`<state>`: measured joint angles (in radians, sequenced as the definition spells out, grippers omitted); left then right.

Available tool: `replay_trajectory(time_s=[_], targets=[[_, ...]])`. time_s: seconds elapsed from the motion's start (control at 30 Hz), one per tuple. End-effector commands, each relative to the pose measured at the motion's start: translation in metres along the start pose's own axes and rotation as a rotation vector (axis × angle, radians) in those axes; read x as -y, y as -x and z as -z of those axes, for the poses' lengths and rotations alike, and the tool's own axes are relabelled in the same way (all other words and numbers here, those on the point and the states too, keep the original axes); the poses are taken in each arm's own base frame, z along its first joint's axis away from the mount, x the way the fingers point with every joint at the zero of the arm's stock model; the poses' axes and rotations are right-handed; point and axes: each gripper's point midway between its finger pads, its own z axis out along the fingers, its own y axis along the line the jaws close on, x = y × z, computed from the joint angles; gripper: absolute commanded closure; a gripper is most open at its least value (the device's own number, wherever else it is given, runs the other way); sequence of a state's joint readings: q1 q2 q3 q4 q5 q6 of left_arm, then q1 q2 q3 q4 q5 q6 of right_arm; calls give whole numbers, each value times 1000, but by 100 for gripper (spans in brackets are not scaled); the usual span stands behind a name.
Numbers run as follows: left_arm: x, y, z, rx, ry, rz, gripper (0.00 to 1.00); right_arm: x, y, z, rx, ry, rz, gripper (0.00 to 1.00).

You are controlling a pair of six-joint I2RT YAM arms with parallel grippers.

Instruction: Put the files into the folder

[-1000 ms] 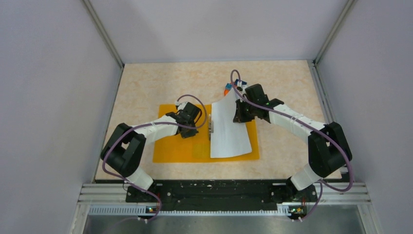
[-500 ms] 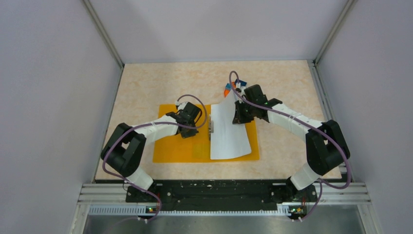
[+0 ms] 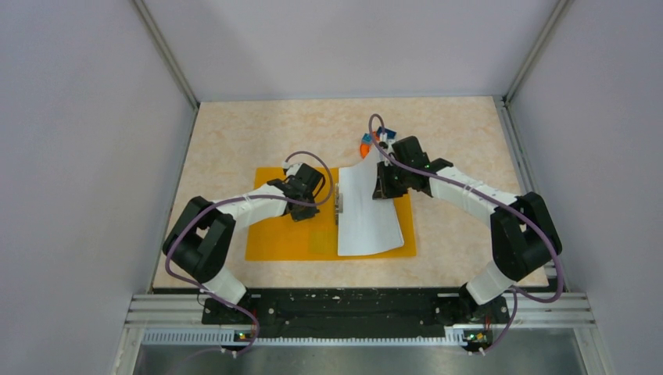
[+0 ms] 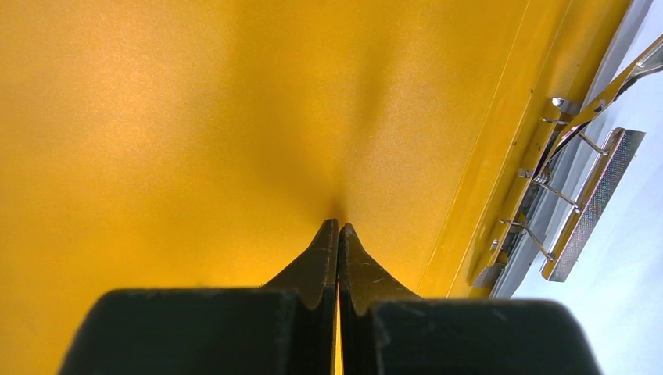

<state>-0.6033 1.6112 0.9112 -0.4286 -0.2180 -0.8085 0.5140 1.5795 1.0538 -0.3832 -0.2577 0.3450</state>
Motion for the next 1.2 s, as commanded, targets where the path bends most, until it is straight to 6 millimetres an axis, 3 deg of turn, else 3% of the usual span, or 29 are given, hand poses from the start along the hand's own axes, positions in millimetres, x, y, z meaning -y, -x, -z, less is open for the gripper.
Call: replay_trajectory(time_s=[0.0,0.2,0.53,0.8,1.07,1.17], targets=[[9,12,6,33,-19,5,100,-6,10,7,55,7,4,80],[10,12,6,31,-19,3,100,0,13,13,74,-36,2,61],[9,13,7,36,-16,5,100,12,14,24,86,-115,-3,43],[10,15,9,41,-21,4,100,31,12,36,89,-182,-27,39],[12,17,13,48,-32,7,100,59,16,62,122,-268,-60,37],[13,19,15,54,-40,5,100,59,20,73,139,-287,-56,37]])
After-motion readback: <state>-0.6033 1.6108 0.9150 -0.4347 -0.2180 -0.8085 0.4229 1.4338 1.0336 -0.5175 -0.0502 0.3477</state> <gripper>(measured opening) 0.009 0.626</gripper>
